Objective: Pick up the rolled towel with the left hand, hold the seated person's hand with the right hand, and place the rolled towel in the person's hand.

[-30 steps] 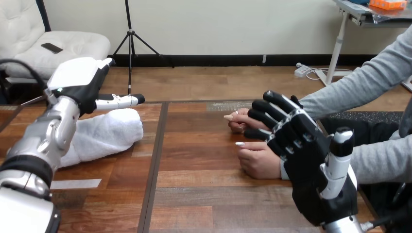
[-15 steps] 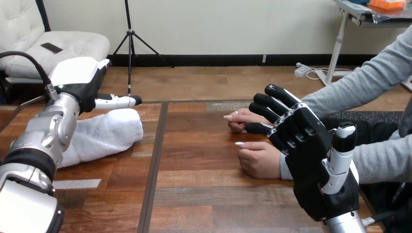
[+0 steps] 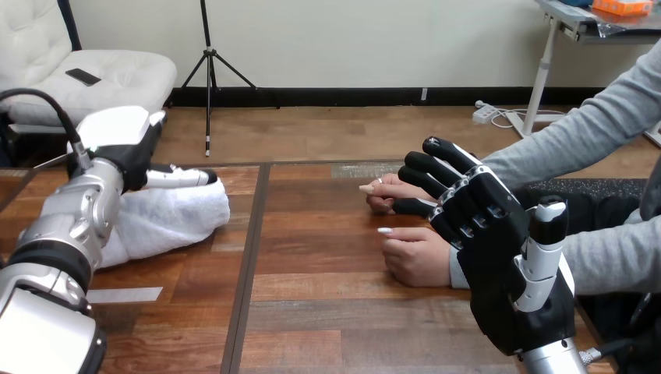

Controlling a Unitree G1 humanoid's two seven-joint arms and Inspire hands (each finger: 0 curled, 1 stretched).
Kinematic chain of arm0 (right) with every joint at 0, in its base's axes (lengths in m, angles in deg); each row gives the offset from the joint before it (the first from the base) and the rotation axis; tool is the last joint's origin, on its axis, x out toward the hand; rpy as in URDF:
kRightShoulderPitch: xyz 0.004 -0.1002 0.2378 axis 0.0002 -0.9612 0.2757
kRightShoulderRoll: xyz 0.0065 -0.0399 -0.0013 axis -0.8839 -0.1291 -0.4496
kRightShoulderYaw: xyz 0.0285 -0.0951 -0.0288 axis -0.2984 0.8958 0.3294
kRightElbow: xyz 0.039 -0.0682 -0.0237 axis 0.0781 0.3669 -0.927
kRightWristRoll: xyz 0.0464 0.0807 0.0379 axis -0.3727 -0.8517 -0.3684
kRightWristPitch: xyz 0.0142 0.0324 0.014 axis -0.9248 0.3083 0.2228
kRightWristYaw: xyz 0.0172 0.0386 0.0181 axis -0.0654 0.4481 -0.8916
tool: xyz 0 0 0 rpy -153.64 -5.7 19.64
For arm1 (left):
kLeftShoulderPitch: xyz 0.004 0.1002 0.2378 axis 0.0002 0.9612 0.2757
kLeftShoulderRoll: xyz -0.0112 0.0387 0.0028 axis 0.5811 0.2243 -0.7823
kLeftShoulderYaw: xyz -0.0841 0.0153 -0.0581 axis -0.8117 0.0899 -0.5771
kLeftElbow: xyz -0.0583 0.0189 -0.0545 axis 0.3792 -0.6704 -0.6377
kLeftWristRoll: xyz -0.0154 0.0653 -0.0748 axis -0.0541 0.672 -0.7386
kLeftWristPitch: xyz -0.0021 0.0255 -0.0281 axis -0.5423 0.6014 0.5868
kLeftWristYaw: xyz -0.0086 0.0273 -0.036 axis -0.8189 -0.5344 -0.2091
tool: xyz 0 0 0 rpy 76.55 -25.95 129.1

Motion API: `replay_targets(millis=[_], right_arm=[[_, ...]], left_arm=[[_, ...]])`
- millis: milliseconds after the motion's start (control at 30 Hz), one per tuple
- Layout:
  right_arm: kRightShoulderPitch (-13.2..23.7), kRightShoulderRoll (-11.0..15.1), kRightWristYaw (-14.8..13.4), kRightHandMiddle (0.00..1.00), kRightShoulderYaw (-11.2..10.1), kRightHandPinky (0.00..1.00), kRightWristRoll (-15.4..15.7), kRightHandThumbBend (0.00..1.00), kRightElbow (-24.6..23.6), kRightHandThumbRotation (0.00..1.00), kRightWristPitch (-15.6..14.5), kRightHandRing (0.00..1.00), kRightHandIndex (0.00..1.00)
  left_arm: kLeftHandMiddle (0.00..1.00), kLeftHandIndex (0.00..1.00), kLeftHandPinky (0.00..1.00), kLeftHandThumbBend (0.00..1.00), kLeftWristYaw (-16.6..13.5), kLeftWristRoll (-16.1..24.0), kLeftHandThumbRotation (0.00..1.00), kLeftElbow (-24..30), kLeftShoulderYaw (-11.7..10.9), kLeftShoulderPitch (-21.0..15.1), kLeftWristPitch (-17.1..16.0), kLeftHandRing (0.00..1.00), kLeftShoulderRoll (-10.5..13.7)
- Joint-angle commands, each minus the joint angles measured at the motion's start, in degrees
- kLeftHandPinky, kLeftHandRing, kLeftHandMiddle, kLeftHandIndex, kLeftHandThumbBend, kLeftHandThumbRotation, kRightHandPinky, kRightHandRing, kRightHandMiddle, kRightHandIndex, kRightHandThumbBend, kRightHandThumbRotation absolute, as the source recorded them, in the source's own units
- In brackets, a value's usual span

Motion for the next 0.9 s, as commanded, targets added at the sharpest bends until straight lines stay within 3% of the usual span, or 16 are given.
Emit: replay_targets(millis=[0,867], right_arm=[[3.56,-0.65,-0.16,0.81,-0.40,0.71,-0.09,0.88,0.31,1.00,1.52,0.82,0.81],[3.39,-0.77,-0.92,0.80,-0.11,0.70,0.25,0.89,-0.36,1.00,1.41,0.81,0.80]], left_arm=[[0.95,0.96,0.91,0.80,0.80,-0.22,0.76,-0.04,0.78,-4.51,1.58,0.94,-0.74],[1.00,1.00,0.97,0.86,5.86,-1.11,0.83,-0.70,0.38,-4.26,6.72,0.99,-0.36]])
